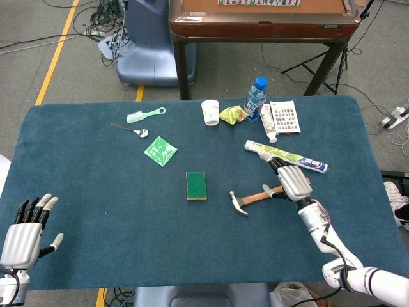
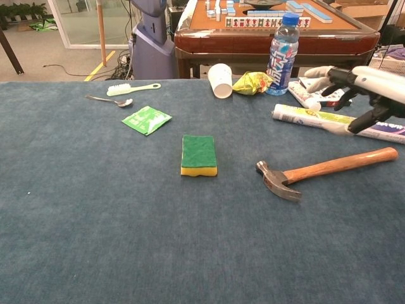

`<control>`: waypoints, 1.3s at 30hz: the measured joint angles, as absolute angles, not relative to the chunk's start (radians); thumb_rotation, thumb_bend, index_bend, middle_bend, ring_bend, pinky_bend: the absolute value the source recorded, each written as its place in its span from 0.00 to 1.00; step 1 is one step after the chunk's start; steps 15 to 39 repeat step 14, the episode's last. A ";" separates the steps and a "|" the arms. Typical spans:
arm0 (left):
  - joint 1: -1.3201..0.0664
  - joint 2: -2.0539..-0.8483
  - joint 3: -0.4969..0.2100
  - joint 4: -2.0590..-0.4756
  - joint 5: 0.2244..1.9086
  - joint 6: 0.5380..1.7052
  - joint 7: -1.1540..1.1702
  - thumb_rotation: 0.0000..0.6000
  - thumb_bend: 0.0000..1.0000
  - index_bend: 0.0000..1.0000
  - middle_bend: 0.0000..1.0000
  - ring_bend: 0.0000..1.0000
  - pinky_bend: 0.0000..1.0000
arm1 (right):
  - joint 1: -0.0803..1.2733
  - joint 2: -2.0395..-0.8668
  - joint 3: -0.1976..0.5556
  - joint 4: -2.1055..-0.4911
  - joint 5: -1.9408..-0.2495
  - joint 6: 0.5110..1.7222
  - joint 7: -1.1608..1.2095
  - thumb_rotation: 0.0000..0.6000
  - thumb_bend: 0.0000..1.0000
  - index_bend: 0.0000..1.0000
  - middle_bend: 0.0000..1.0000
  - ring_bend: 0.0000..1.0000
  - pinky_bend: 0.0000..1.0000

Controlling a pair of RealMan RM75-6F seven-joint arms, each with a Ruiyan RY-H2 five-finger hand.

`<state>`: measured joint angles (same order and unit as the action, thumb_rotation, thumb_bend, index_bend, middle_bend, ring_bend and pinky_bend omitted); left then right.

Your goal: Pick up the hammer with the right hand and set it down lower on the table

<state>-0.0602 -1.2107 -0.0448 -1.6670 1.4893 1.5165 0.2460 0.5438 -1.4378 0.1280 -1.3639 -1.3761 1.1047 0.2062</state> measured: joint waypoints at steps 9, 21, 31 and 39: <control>-0.083 -1.227 -0.060 -1.651 1.483 1.501 0.240 1.00 0.22 0.11 0.09 0.05 0.00 | 0.389 -1.224 0.094 -1.598 -1.373 1.280 0.032 1.00 0.35 0.05 0.28 0.17 0.31; -0.097 -1.235 -0.063 -1.649 1.484 1.487 0.246 1.00 0.22 0.11 0.09 0.05 0.00 | 0.296 -1.160 0.061 -1.682 -1.374 1.382 -0.028 1.00 0.35 0.06 0.29 0.17 0.31; -0.097 -1.235 -0.063 -1.649 1.484 1.487 0.246 1.00 0.22 0.11 0.09 0.05 0.00 | 0.296 -1.160 0.061 -1.682 -1.374 1.382 -0.028 1.00 0.35 0.06 0.29 0.17 0.31; -0.097 -1.235 -0.063 -1.649 1.484 1.487 0.246 1.00 0.22 0.11 0.09 0.05 0.00 | 0.296 -1.160 0.061 -1.682 -1.374 1.382 -0.028 1.00 0.35 0.06 0.29 0.17 0.31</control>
